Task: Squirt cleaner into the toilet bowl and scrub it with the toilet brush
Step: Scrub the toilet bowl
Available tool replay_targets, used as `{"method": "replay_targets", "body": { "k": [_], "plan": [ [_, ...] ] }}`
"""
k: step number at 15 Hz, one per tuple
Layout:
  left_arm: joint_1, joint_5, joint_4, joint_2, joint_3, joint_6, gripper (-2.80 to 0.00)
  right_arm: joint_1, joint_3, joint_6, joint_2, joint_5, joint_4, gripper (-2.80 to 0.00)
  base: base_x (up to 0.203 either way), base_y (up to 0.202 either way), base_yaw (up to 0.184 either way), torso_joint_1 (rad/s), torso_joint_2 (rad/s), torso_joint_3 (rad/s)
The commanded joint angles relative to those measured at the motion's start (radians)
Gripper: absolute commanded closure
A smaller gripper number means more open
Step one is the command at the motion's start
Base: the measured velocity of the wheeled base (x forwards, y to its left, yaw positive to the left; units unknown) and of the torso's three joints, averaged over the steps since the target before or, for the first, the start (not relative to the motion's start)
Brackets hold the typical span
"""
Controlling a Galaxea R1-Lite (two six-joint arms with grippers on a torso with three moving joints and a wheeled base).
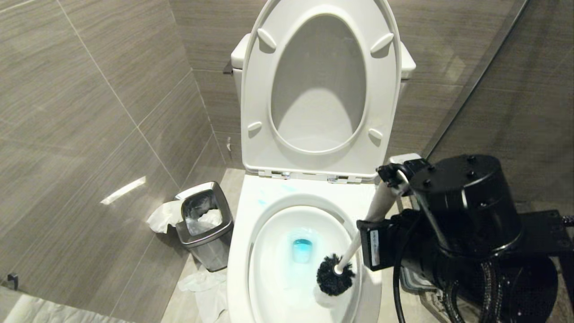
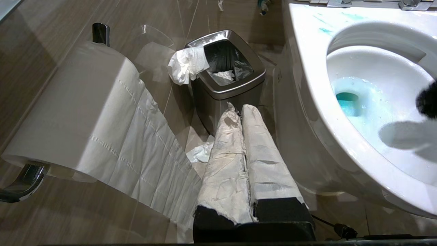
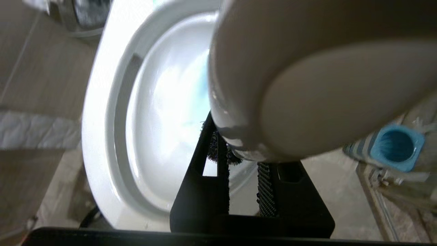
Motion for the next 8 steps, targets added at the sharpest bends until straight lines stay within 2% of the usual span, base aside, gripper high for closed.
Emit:
{"method": "replay_targets", "body": {
  "k": [1, 8],
  "plan": [
    [0.000, 0.000, 0.000, 0.001, 0.000, 0.000, 0.00, -0.046, -0.092, -0.033, 0.027, 0.005, 0.001, 0.00, 0.000, 0.000, 0.000, 0.000, 0.00, 0.000],
    [0.000, 0.000, 0.000, 0.001, 0.000, 0.000, 0.00, -0.151, -0.334, -0.059, 0.356, 0.076, -0.004, 0.00, 0.000, 0.000, 0.000, 0.000, 0.00, 0.000]
  ]
}}
